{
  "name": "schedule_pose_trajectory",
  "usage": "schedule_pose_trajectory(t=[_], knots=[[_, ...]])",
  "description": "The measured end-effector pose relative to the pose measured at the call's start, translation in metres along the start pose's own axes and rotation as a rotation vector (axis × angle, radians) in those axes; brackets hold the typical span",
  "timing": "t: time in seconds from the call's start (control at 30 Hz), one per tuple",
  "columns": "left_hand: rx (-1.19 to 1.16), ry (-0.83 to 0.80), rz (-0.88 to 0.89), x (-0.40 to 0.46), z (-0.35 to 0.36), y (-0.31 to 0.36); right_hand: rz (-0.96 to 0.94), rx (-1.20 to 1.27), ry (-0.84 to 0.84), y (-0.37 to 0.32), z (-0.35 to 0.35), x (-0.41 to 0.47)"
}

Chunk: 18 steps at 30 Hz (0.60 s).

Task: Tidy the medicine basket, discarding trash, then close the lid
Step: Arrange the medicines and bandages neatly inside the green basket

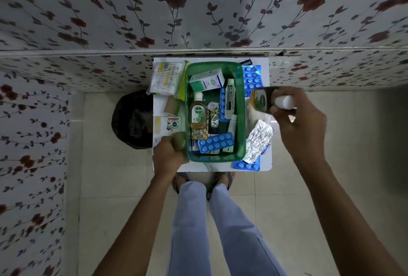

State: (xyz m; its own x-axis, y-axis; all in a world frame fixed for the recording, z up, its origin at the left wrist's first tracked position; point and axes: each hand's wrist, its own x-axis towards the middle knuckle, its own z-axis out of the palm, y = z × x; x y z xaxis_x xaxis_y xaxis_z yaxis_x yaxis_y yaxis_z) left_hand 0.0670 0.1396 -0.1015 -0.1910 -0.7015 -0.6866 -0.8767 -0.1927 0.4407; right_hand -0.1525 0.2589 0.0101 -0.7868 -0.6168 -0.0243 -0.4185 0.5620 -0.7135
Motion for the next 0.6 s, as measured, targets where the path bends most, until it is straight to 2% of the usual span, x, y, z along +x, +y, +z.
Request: schedule_pose_trajectory(t=[0.07,0.13,0.23,0.33,0.4,0.47,0.6], knots=[[-0.126,0.057,-0.028,-0.005,-0.012,0.006,-0.107,0.027,0.010,-0.021,-0.012,0.004],[-0.247,0.130,-0.041,-0.013,-0.027,0.016,-0.226,0.031,-0.064,-0.036,-0.013,0.012],[-0.326,0.206,0.033,-0.026,-0.047,0.034,-0.173,0.038,-0.371,-0.047,0.005,0.034],[-0.359,0.197,0.128,-0.040,-0.056,0.054,-0.158,-0.112,-0.738,-0.042,0.043,0.056],[-0.349,0.151,0.190,-0.047,-0.056,0.065,-0.190,-0.240,-0.899,-0.038,0.067,0.066],[-0.309,0.092,0.239,-0.051,-0.051,0.074,-0.235,-0.321,-0.919,-0.032,0.083,0.074],[-0.204,-0.011,0.279,-0.048,-0.027,0.085,-0.328,-0.379,-0.799,-0.023,0.080,0.084]])
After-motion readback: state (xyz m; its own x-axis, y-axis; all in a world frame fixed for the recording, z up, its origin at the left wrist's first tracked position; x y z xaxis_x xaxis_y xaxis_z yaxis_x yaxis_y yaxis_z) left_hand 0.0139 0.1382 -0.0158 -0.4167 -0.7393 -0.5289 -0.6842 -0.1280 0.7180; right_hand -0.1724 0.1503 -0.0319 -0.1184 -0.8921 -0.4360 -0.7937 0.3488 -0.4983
